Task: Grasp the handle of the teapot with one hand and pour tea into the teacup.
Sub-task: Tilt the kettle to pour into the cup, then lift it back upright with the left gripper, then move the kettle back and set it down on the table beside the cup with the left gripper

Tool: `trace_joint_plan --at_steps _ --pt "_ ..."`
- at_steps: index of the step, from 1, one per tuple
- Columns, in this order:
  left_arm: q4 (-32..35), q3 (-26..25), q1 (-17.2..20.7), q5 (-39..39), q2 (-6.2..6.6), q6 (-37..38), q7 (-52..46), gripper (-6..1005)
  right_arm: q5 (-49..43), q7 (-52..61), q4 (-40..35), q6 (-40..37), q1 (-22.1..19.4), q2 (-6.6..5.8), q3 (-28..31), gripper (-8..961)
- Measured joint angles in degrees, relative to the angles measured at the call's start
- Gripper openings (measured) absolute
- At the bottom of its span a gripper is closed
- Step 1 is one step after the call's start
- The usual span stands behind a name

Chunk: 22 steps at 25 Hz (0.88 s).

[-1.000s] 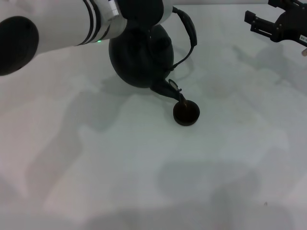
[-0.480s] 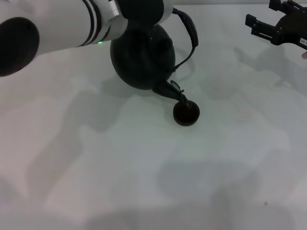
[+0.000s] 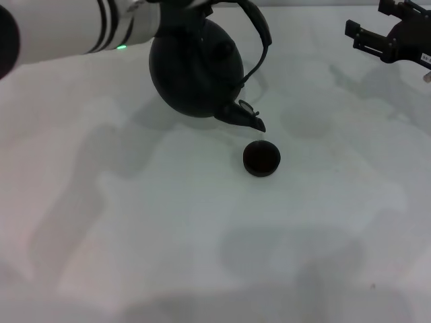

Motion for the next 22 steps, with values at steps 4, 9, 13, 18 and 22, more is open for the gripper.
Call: trace_joint_plan --at_steps 4,9,13,18,22 --pt "-0.09 -3.34 1.58 -6.30 0.00 0.02 4.56 92 0.00 -0.02 0.32 -0.71 0.46 0.05 0.00 857" --pt "-1.58 -10.89 2.25 -18.33 0.04 -2.01 12.67 93 -0.05 -0.01 0.49 -1.47 1.01 0.05 -0.03 856" --pt "-3.61 -18.64 2.27 -27.97 0.08 -7.40 20.68 93 -0.15 0.26 0.52 -1.91 1.41 0.05 -0.28 856" --pt "-8.81 -29.64 1.95 -39.49 0.24 -17.07 30.41 92 -0.26 0.46 0.53 -2.11 1.94 0.04 -0.42 856" --pt "-14.83 -39.63 1.83 -46.29 0.35 -25.21 38.46 92 -0.42 0.74 0.52 -2.22 2.18 0.04 -0.54 856"
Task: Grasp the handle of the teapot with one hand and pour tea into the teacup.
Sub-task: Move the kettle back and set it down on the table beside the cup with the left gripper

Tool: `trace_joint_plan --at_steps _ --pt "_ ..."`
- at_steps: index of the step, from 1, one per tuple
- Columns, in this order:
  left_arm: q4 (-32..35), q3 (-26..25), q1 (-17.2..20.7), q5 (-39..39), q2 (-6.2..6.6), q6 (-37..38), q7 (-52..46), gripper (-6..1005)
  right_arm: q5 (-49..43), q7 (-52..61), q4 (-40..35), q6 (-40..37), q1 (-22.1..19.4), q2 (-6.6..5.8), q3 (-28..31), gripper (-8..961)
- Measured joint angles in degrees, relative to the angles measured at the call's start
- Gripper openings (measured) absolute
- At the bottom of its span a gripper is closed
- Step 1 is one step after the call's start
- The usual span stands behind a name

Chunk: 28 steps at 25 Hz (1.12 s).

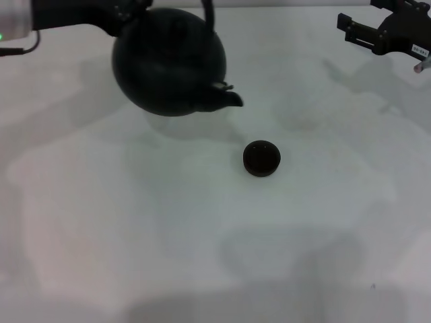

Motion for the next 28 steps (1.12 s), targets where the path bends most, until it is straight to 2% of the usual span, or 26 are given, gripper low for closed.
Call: trace_joint_plan --at_steps 3,9,13,19,28 --pt "-4.39 -7.20 0.38 -2.82 0.07 -4.69 4.93 93 -0.13 0.67 0.00 -0.02 0.13 -0.16 -0.05 856" --pt "-14.40 -20.65 0.95 -3.58 0.55 -13.06 15.77 93 -0.20 0.98 -0.05 0.19 -0.14 -0.42 -0.08 856" --pt "-18.35 -23.87 2.21 -3.85 0.91 -14.61 21.51 92 -0.57 0.99 -0.27 0.27 -0.50 -0.54 -0.08 856" --pt "-22.86 -25.36 5.17 -6.71 1.00 -15.55 30.98 92 -1.66 1.00 -0.50 0.83 -0.85 -0.54 -0.15 856" --pt "-32.61 -32.29 6.28 -8.85 2.11 -17.72 39.64 93 -2.40 1.19 -0.60 2.55 -1.93 -0.74 -0.11 856"
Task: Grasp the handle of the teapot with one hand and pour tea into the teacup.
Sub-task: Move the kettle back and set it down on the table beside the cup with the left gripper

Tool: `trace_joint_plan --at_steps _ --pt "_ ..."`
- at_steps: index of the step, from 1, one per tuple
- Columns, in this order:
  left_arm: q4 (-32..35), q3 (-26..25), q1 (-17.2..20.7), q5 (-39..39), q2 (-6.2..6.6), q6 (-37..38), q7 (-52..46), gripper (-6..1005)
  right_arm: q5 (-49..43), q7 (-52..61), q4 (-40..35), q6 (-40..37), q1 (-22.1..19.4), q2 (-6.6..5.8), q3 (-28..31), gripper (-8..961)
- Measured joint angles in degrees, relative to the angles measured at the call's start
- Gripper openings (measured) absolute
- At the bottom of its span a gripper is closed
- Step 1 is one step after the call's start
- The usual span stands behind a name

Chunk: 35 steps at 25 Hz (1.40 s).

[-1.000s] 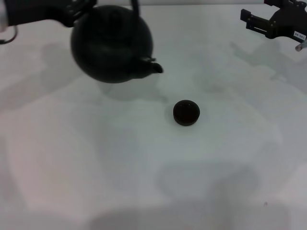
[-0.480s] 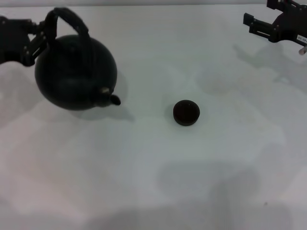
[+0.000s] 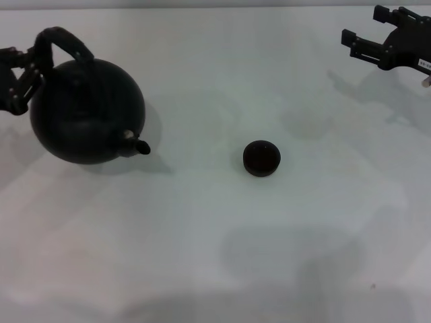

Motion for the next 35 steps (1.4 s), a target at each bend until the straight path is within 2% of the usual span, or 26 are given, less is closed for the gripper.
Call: trace_joint_plan --at_steps 5,13,29,35 --pt "-5.25 -4.09 -0.43 -0.18 1.12 -0.30 -0.96 93 -0.03 0.10 -0.02 0.04 -0.18 0.05 -0.05 856" --pt "-6.54 -5.72 -0.54 -0.89 1.45 -0.82 -2.90 93 -0.02 0.09 -0.02 0.08 -0.16 0.36 -0.06 856" --pt "-6.76 -5.72 -0.36 -1.52 -1.22 8.70 1.81 92 0.02 -0.45 0.35 0.08 -0.21 0.56 -0.06 857" --pt "-6.76 -5.74 -0.43 -1.55 -1.64 10.38 2.19 92 0.02 -0.45 0.35 0.08 -0.26 0.57 -0.06 857"
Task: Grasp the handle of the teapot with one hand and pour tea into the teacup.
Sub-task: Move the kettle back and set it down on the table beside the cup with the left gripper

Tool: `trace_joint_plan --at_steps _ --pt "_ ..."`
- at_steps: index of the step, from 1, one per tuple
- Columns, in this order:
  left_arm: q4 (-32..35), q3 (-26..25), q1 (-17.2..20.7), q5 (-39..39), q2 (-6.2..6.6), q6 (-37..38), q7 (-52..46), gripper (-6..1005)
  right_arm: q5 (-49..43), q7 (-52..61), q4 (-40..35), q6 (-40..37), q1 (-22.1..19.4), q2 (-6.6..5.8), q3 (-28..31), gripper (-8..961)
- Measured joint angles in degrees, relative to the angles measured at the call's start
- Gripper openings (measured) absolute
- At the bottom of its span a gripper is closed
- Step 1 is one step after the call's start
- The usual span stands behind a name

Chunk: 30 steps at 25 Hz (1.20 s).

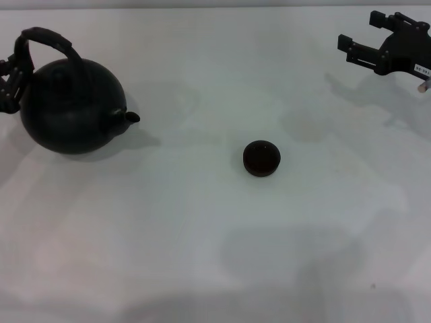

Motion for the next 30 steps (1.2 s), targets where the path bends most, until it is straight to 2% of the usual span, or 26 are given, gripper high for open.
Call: trace_joint_plan --at_steps 23,30 --pt "-2.27 0.01 -0.76 -0.14 -0.52 3.57 5.57 93 -0.01 0.00 0.00 -0.31 0.40 0.00 0.00 857" --pt "-4.06 0.00 -0.37 -3.44 -0.63 3.60 9.17 92 -0.01 0.00 0.07 -0.35 0.16 0.00 0.00 857"
